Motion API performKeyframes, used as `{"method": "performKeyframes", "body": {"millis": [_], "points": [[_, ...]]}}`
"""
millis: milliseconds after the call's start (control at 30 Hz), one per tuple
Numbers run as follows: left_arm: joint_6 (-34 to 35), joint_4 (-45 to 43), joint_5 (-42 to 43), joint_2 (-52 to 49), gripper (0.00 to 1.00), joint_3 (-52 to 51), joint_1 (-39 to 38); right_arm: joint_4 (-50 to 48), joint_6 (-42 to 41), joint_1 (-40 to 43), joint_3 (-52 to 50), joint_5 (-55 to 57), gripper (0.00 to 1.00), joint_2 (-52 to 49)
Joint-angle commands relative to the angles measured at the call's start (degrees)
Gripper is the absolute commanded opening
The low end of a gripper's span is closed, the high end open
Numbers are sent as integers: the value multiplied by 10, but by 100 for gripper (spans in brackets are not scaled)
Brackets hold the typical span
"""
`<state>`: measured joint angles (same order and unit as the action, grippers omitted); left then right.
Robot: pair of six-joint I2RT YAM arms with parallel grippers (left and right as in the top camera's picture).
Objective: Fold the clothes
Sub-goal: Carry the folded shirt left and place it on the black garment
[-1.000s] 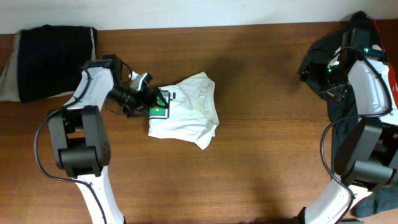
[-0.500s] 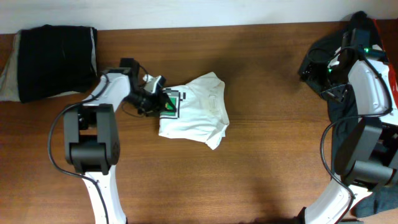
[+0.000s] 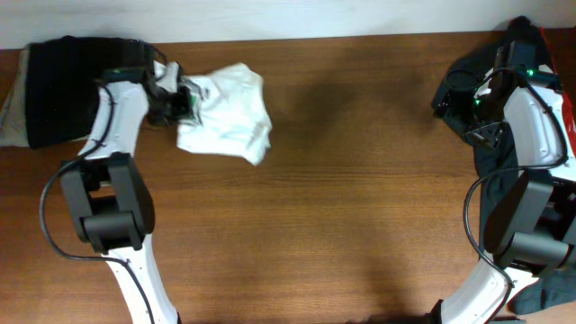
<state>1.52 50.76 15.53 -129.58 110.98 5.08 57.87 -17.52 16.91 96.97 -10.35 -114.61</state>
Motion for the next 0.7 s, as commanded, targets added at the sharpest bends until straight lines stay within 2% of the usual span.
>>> {"method": "performKeyframes", "body": {"millis": [0,133,267,367,567,667], "points": [[-40,-19,-97,-1,1,69,14,0,3,0,11,5,99,-2],[-42,-79,-157,-1,1,101,41,0,3,0,11,5,99,-2],[-80,-151,-160,-1,1,101,76,0,3,0,11,5,99,-2],[-83,-189,-160,-1,1,101,97,0,3,0,11,5,99,-2],[-83,-195,-154,-1,1,101,130,0,3,0,11,5,99,-2],[-78,-190,-96,-1,1,108,131,0,3,0,11,5,99,-2]]}}
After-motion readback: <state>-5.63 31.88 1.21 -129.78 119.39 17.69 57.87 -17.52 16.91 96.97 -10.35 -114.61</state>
